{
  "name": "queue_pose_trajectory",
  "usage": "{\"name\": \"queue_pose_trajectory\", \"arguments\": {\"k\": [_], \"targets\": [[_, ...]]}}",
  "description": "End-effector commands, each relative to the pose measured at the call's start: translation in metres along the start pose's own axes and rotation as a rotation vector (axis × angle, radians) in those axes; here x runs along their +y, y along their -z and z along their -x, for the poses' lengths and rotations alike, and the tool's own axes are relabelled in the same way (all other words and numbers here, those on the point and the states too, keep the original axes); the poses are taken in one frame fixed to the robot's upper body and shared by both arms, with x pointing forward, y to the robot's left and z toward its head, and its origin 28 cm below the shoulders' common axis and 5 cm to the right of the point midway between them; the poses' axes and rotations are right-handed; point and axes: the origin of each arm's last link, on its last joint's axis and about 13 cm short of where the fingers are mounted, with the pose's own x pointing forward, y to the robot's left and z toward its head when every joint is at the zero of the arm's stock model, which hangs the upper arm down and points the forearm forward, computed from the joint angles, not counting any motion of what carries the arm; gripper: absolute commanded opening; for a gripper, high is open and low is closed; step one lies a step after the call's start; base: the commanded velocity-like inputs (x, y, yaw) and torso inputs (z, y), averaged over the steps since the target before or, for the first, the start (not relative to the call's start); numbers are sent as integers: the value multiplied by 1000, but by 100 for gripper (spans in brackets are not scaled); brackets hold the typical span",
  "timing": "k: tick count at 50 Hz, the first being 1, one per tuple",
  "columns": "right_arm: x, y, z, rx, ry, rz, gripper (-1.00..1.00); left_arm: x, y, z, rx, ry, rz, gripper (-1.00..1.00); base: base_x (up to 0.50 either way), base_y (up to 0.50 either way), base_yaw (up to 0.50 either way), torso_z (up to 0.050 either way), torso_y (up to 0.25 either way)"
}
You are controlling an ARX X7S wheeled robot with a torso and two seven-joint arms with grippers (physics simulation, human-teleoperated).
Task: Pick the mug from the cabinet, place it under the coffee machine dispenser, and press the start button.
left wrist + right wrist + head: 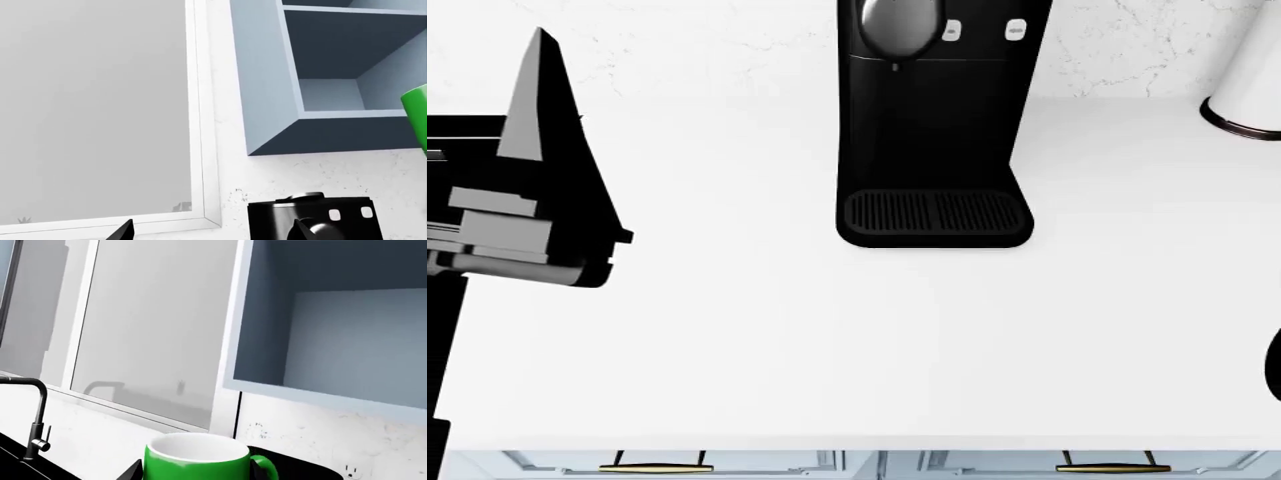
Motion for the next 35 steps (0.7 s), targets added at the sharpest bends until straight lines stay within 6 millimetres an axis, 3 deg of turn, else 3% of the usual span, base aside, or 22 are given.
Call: {"name": "queue_pose_trajectory", "arguments": {"k": [1, 35], "targets": [[2, 10, 6, 23, -6, -12, -100, 0, 0, 0, 1, 1, -2, 100, 0, 0, 0, 0, 0], [8, 47, 19, 107, -58, -18, -100, -1, 1, 2, 7, 7, -8, 100, 0, 0, 0, 0, 0]]}}
